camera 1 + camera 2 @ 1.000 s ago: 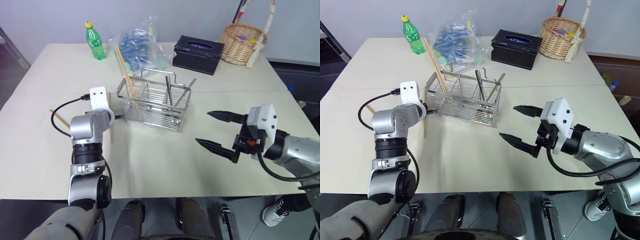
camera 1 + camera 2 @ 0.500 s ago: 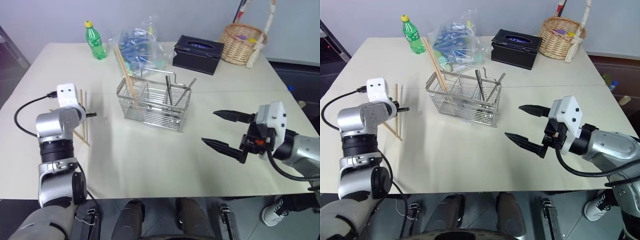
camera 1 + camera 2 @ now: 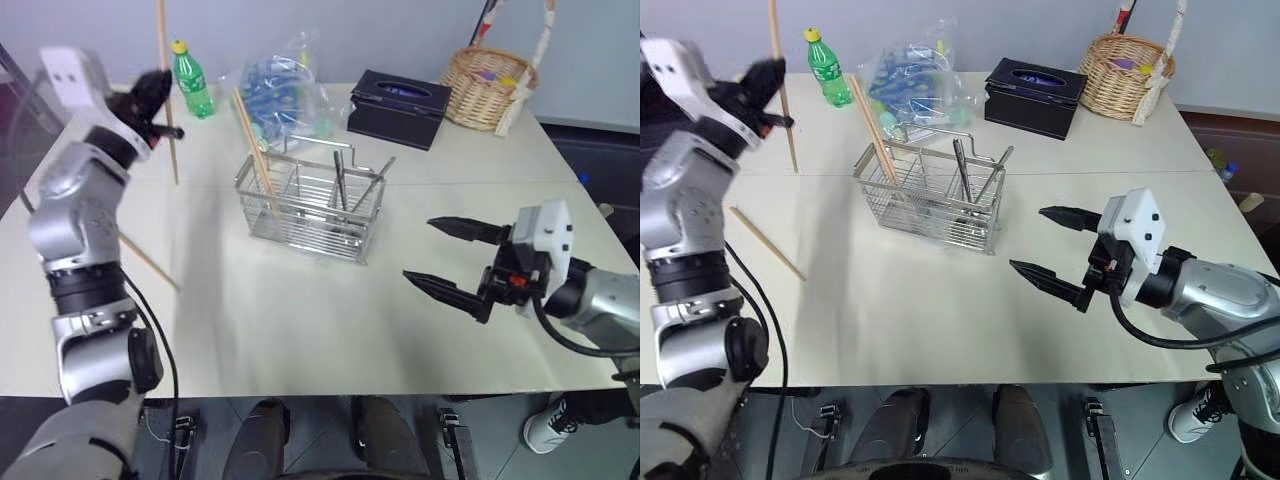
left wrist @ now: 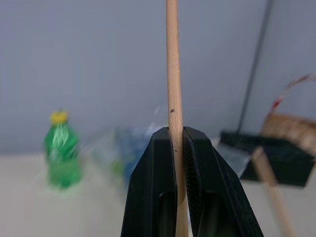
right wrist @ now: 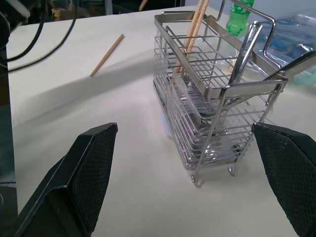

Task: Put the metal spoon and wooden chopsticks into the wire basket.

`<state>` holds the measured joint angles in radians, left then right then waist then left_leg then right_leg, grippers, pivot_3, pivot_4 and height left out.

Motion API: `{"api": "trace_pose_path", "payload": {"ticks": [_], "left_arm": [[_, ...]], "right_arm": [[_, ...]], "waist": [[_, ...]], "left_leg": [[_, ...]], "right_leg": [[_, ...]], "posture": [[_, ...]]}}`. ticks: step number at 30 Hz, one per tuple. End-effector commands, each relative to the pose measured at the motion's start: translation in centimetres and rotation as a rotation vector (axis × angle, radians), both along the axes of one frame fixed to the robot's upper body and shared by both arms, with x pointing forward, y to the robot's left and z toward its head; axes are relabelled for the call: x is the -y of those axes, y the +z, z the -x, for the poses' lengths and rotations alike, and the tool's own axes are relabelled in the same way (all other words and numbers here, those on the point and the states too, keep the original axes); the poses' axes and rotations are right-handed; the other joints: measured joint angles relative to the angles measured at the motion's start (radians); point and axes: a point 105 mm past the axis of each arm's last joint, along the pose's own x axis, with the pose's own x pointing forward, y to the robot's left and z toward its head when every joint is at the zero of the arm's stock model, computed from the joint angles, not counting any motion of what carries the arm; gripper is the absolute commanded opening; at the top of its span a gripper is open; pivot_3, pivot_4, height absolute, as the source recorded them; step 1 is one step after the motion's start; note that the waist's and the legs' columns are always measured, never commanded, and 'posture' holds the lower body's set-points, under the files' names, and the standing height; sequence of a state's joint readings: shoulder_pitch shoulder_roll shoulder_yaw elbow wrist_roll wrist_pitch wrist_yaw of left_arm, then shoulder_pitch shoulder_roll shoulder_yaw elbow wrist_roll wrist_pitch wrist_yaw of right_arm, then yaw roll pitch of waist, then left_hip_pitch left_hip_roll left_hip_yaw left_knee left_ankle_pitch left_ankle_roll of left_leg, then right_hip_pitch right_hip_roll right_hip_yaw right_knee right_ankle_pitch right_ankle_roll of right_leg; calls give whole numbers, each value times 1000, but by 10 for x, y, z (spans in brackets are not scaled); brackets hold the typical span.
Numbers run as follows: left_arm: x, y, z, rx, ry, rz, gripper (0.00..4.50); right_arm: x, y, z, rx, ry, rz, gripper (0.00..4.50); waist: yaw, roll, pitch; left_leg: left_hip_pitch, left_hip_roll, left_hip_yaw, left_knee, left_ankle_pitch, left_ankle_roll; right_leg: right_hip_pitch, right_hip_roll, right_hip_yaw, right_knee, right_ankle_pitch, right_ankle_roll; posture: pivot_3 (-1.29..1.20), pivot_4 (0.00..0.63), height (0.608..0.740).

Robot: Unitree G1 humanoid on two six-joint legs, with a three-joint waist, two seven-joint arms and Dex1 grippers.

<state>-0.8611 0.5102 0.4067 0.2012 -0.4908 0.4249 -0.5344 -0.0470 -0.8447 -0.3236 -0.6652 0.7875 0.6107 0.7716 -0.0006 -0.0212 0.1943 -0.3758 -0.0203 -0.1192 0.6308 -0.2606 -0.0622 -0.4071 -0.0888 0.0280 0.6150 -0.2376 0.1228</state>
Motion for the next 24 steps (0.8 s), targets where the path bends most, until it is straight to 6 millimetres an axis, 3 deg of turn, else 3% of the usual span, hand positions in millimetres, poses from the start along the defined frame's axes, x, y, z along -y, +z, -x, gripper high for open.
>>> {"api": "trace_pose_path", "payload": {"ticks": [1,5,12,19,24], "left_arm": [[8,29,17,116,-132,50,33],[31,39,28,176,-363,161,33],[61,18,17,129,-546,266,33],[76,5,7,97,-585,274,33],[82,-1,1,122,-515,282,33]], "right_arm": [[-5,6,4,45,15,0,4500],[-8,5,4,45,10,-12,4500],[-13,2,2,48,6,-25,4500],[-16,3,2,60,-13,-40,4500],[-16,1,4,55,-21,-45,4500]], "waist": [[-4,0,0],[-10,0,0],[-13,0,0],[-12,0,0],[-10,0,0]], "left_leg": [[0,0,0,0,0,0],[0,0,0,0,0,0],[1,0,0,1,0,0],[1,0,0,1,0,0],[1,0,0,1,0,0]], "right_leg": [[0,0,0,0,0,0],[1,0,0,0,0,0],[1,0,0,1,0,0],[0,0,0,1,0,0],[0,0,0,1,0,0]], "posture": [[0,150,740],[0,150,740],[0,150,740],[0,150,740],[0,150,740]]}}
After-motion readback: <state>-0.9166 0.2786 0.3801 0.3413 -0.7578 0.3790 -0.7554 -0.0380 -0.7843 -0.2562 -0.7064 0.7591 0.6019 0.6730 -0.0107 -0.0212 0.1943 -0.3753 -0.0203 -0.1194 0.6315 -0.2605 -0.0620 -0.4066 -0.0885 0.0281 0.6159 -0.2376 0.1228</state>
